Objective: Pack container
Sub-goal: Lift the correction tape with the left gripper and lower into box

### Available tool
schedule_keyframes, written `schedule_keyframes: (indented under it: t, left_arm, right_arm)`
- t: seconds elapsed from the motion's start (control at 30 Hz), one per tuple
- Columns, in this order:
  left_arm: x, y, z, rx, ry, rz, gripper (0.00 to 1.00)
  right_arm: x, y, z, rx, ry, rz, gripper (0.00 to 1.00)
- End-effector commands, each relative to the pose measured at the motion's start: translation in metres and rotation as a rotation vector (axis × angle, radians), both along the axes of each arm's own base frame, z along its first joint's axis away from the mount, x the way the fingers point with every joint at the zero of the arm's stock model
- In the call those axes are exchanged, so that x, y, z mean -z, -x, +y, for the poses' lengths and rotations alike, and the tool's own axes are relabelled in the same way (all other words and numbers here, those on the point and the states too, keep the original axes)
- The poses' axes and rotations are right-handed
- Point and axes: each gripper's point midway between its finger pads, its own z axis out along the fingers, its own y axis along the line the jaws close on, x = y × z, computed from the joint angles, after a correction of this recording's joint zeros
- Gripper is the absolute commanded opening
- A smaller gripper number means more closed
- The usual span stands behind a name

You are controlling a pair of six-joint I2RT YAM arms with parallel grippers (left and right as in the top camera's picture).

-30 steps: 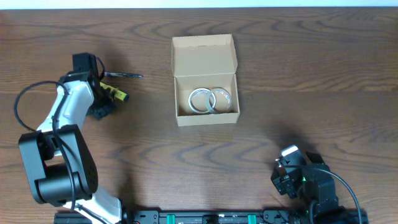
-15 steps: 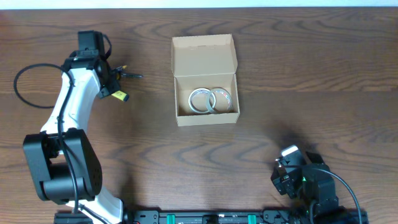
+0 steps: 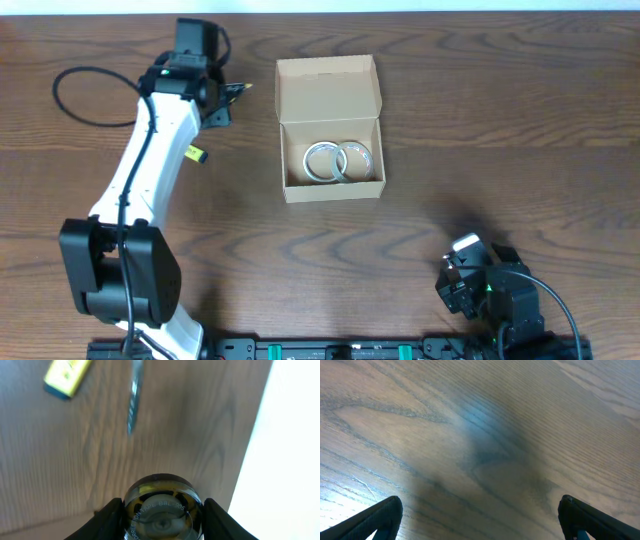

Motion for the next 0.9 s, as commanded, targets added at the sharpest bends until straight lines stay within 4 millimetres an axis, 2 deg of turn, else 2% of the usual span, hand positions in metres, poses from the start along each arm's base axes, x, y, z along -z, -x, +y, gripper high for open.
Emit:
schedule_keyframes:
  t: [0.0, 0.17, 0.3, 0.5, 0.7, 0.87]
  left_arm:
    - [-0.028, -0.005, -0.019, 0.105, -0.05, -0.058, 0.29]
    - [-0.044, -0.001, -0.064, 0.25, -0.069, -0.086, 0.29]
    - [-0.042, 0.008, -0.095, 0.33, -0.055, -0.079, 0.32]
    - [-0.022, 0.032, -0.144, 0.462, -0.033, -0.002, 0.32]
    - [0.002, 0.053, -0.171, 0.538, -0.026, 0.086, 0.31]
    - [0.031, 0.063, -0.19, 0.585, -0.037, 0.16, 0.31]
  right_arm:
    - [0.001, 0.0, -0.003, 0.004, 0.012, 0.0, 0.99]
    - [0.001, 0.0, -0.003, 0.004, 0.013, 0.001, 0.99]
    - [0.001, 0.0, -0.003, 0.004, 0.013, 0.001, 0.99]
    - [0.001, 0.0, -0.003, 0.004, 0.013, 0.001, 0.99]
    - [0.001, 0.0, -0.003, 0.004, 0.013, 0.001, 0.99]
    - [0.001, 0.0, -0.003, 0.004, 0.013, 0.001, 0.99]
